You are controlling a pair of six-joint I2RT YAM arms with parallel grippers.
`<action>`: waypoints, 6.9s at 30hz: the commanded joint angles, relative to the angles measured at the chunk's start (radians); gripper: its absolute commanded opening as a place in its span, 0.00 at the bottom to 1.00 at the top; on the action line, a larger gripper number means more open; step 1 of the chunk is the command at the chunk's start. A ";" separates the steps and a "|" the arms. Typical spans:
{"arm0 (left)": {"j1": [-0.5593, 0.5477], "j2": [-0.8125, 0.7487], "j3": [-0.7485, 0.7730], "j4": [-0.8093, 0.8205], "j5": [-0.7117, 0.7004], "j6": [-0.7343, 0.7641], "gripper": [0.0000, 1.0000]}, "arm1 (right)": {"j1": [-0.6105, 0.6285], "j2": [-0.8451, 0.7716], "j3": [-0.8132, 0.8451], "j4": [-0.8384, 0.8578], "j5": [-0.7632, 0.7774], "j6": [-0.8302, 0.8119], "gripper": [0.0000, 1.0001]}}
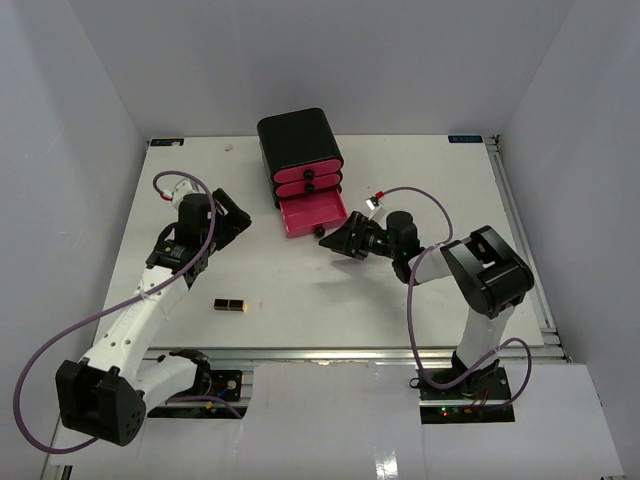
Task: Organize the makeup
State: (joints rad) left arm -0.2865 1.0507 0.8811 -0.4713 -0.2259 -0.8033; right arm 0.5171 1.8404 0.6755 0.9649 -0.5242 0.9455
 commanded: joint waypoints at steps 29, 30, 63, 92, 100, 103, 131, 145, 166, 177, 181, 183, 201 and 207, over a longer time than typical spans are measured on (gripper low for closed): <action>0.119 -0.574 0.164 -0.488 -0.039 -0.156 0.98 | 0.627 0.186 0.772 -1.060 0.061 -1.472 1.00; 0.119 -0.596 0.168 -0.495 -0.050 -0.159 0.98 | 0.637 0.201 0.784 -1.039 0.110 -1.425 1.00; 0.120 -0.700 0.241 -0.586 -0.068 -0.157 0.94 | 0.679 0.384 0.939 -0.929 0.260 -1.289 0.39; 0.119 -0.319 -0.038 -0.147 0.221 0.087 0.89 | 0.085 0.034 0.822 -1.179 0.137 -2.091 0.08; 0.130 -0.090 0.025 -0.086 0.290 0.221 0.91 | 0.070 0.175 0.946 -1.186 0.179 -2.136 0.13; 0.143 -0.013 0.042 -0.051 0.305 0.266 0.91 | 0.070 0.222 0.999 -1.207 0.191 -2.124 0.25; 0.349 0.879 0.604 0.149 0.270 0.652 0.73 | -0.169 -0.117 0.903 -1.532 -0.324 -1.705 0.96; 0.309 1.028 0.666 0.139 0.206 0.673 0.56 | -0.213 -0.122 0.865 -1.527 -0.338 -1.670 0.96; 0.102 0.641 0.407 0.184 0.419 0.569 0.25 | -0.212 -0.163 0.812 -1.469 -0.347 -1.596 1.00; -0.146 0.323 0.141 0.279 0.392 0.684 0.24 | -0.215 -0.225 0.743 -1.463 -0.355 -1.611 1.00; -0.222 0.406 0.213 0.264 0.336 0.750 0.24 | -0.216 -0.234 0.732 -1.457 -0.350 -1.612 1.00; -0.242 0.452 0.264 0.258 0.313 0.792 0.24 | -0.215 -0.239 0.726 -1.457 -0.349 -1.611 1.00; -0.320 0.840 0.606 0.221 0.184 0.973 0.25 | -0.240 -0.313 0.627 -1.453 -0.349 -1.625 1.00; -0.327 0.917 0.660 0.217 0.186 0.990 0.27 | -0.268 -0.317 0.622 -1.451 -0.362 -1.622 1.00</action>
State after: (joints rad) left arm -0.6063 1.9583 1.4926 -0.2581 -0.0303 0.1603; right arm 0.2704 1.5620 1.3106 -0.5056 -0.8490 -0.6689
